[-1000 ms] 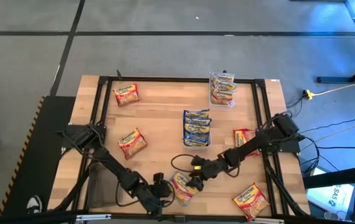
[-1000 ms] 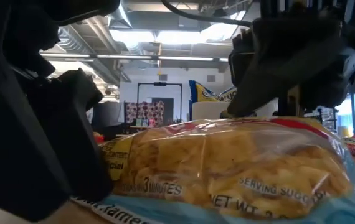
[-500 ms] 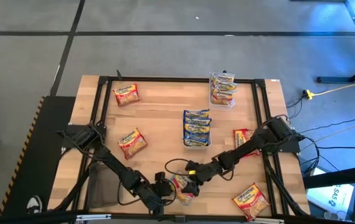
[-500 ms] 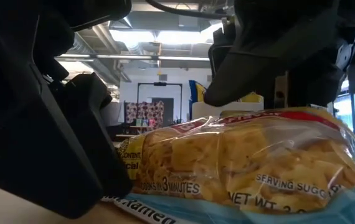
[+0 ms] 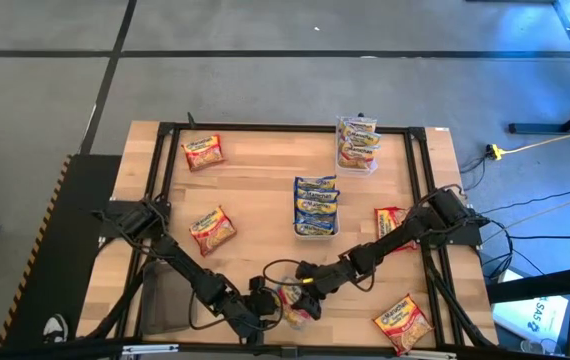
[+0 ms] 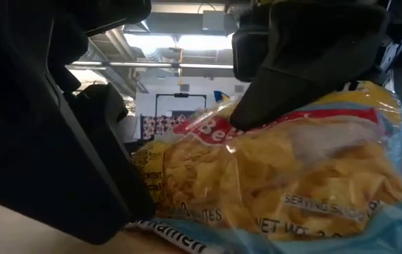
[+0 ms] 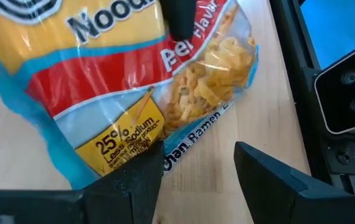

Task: Sort Maruchan noodles
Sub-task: Put the light blue noodle pack in the transparent bin

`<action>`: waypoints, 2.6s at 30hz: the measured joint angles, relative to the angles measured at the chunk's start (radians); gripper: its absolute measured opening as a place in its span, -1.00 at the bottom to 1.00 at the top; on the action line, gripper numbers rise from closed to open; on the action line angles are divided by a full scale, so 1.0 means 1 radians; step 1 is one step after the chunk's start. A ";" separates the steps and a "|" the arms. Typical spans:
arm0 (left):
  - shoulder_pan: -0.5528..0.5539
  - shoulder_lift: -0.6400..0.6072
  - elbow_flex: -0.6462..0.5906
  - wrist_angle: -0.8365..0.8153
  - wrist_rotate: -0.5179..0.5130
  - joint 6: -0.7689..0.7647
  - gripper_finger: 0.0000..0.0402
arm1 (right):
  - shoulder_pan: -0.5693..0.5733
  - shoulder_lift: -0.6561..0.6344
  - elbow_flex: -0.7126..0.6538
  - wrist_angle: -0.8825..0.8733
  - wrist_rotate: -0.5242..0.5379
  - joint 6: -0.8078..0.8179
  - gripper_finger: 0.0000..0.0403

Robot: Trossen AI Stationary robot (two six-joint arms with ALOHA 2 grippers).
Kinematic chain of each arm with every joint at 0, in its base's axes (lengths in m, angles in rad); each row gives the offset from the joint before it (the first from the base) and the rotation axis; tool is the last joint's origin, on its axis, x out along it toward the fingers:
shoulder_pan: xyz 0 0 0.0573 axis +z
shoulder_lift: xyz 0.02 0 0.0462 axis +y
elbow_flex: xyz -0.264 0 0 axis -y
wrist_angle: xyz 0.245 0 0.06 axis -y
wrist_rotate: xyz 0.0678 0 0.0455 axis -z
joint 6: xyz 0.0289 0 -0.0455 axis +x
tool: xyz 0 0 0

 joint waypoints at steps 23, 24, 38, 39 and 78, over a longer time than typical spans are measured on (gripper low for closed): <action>-0.048 -0.284 -0.009 -0.233 0.176 0.117 -0.03 | -0.042 -0.626 0.001 -0.768 0.118 -0.365 -0.39; -0.039 -0.301 -0.019 -0.248 0.175 0.137 -0.03 | -0.055 -0.670 0.001 -0.804 0.154 -0.387 -0.39; 0.091 -0.735 -0.522 0.011 0.084 0.133 -0.03 | -0.440 -1.047 0.001 -1.186 0.511 -0.862 -0.40; 0.102 -0.753 -0.548 0.044 0.074 0.129 -0.03 | -0.486 -1.050 0.001 -1.190 0.504 -0.914 -0.41; 0.275 -0.793 -0.608 0.056 0.080 0.267 -0.03 | -1.231 -0.582 0.003 -1.246 -0.110 -1.534 -0.43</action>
